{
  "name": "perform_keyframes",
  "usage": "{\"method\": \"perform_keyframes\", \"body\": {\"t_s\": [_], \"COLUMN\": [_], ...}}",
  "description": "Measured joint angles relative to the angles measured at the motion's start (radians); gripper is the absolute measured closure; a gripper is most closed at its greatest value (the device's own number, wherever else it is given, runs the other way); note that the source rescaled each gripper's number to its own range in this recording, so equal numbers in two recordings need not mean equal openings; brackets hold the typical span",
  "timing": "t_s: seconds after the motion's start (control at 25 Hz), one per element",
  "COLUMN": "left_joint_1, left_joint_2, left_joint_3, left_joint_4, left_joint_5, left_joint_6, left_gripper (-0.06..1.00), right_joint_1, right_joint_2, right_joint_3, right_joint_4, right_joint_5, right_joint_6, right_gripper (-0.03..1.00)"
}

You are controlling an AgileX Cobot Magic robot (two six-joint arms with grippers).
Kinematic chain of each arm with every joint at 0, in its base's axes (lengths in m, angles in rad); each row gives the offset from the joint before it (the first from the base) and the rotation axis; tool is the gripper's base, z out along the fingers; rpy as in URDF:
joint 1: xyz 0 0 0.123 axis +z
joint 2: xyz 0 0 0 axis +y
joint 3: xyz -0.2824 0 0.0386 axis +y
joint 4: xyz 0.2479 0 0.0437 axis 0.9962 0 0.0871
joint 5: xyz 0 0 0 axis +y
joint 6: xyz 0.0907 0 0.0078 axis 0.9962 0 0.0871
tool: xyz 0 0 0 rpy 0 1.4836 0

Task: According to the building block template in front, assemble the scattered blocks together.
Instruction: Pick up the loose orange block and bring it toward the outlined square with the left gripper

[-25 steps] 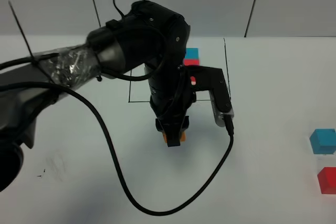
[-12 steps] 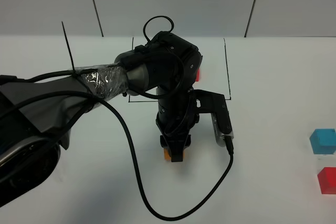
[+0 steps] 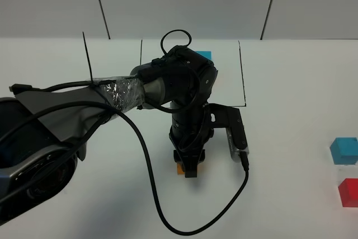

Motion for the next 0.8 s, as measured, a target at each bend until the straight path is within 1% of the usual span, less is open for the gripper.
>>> {"method": "perform_keyframes", "body": {"t_s": [0.36, 0.56, 0.6, 0.64, 0.76, 0.8], "left_joint_1": [0.0, 0.0, 0.0, 0.0, 0.0, 0.0], "left_joint_2": [0.0, 0.0, 0.0, 0.0, 0.005, 0.004], "left_joint_3": [0.0, 0.0, 0.0, 0.0, -0.004, -0.01], "left_joint_4": [0.001, 0.001, 0.001, 0.001, 0.001, 0.001], "left_joint_5": [-0.001, 0.0, 0.001, 0.001, 0.02, 0.036], "left_joint_6": [0.057, 0.057, 0.057, 0.057, 0.046, 0.035], "left_gripper": [0.94, 0.94, 0.91, 0.86, 0.53, 0.4], "right_joint_1": [0.0, 0.0, 0.0, 0.0, 0.0, 0.0], "right_joint_2": [0.0, 0.0, 0.0, 0.0, 0.0, 0.0], "right_joint_3": [0.0, 0.0, 0.0, 0.0, 0.0, 0.0], "right_joint_4": [0.0, 0.0, 0.0, 0.0, 0.0, 0.0], "right_joint_5": [0.0, 0.0, 0.0, 0.0, 0.0, 0.0], "right_joint_6": [0.0, 0.0, -0.005, 0.0, 0.0, 0.0], "right_gripper": [0.97, 0.97, 0.97, 0.97, 0.97, 0.97]}}
